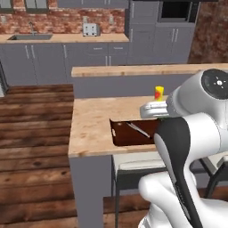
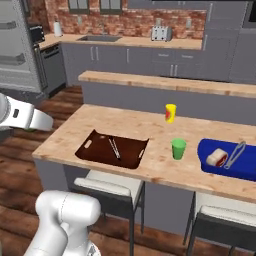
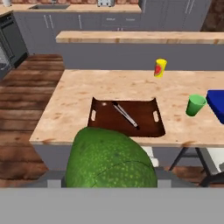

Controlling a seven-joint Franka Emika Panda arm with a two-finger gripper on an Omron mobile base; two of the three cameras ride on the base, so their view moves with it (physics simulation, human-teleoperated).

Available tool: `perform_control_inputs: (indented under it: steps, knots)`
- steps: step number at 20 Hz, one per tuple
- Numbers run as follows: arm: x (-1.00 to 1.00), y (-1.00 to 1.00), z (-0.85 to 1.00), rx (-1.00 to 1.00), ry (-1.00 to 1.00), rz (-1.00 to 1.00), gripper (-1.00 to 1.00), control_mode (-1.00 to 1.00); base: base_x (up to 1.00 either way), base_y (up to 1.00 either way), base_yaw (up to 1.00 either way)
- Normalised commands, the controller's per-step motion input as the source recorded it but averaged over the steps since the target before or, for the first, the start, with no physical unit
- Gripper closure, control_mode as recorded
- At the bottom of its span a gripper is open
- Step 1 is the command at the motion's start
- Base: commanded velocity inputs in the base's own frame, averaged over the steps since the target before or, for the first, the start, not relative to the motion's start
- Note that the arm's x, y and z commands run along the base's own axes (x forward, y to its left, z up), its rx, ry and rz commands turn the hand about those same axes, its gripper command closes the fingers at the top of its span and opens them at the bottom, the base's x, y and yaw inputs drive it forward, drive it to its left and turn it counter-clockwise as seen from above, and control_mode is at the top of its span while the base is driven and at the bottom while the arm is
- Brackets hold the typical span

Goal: Gather the corn and avocado from the fridge and place them on a tray on the dining counter. Then gather the steak and chicken drumstick from the fridge and place them on the other tray.

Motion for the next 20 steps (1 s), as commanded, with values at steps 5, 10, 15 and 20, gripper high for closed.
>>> perform_control_inputs:
  steps: [5,10,15,20]
  knots:
    - [0.0,0.0,0.0,0.0,0.0,0.0,1.0,1.0,0.45,0.0,-0.18]
    - [0.0,0.0,0.0,0.0,0.0,0.0,1.0,1.0,0.63,0.0,-0.07]
    - [0.2,0.0,-0.13,0.01,0.03,0.0,1.0,-1.0,0.39,0.0,-0.01]
    - [0.37,0.0,-0.65,0.0,0.17,0.0,1.0,-1.0,0.0,0.0,0.0]
